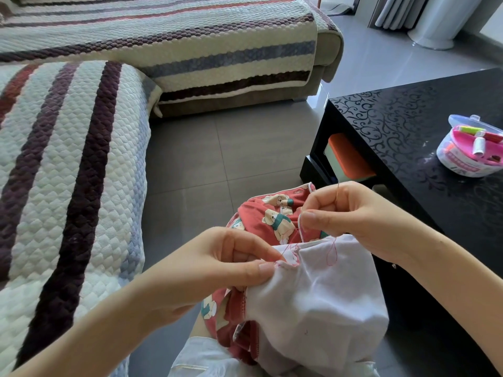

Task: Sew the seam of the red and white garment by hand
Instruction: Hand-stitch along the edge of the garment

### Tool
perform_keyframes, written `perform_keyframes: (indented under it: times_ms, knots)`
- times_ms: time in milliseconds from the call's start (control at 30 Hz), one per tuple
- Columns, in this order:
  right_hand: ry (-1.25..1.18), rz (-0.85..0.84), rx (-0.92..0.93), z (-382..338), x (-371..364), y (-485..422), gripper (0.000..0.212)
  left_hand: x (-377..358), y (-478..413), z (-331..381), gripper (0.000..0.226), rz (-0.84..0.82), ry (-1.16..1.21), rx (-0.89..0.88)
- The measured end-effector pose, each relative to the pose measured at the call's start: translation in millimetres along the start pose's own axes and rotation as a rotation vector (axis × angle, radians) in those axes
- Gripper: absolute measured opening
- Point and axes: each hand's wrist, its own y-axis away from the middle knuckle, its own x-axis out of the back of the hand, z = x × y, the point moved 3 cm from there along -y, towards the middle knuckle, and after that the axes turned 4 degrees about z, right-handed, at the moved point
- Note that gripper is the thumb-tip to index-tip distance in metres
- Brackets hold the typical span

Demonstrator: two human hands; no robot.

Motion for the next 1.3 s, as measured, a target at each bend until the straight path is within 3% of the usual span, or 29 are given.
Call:
perform_keyframes:
  times_ms: [367,667,800,833,967,1233,1300]
  knots:
    - [0.091,0.172,0.031,-2,12,1,0.014,-5,-5,-1,0.009,-0.007,-0.005,0.024]
    - [0.652,0.413,0.129,27,26,-17,0.026,-12,3,7,0.015,-0.125,-0.015,0.024]
    - [0.679,0.463,0.171,32,23,-17,0.015,-11,5,8,0.016,-0.139,-0.006,0.017]
    - [0.623,0.454,0.182,28,20,-14,0.011,-11,6,8,0.015,-0.139,-0.009,0.013]
    - [0.301,0.344,0.245,8,4,7,0.029,-10,7,6,0.015,-0.101,-0.026,-0.01]
    - [0.201,0.043,0.098,2,-32,37,0.051,-11,5,4,0.012,-0.086,-0.055,-0.058]
    - [0.103,0.012,0.017,-2,-39,36,0.041,-12,4,4,0.01,-0.079,-0.032,-0.068]
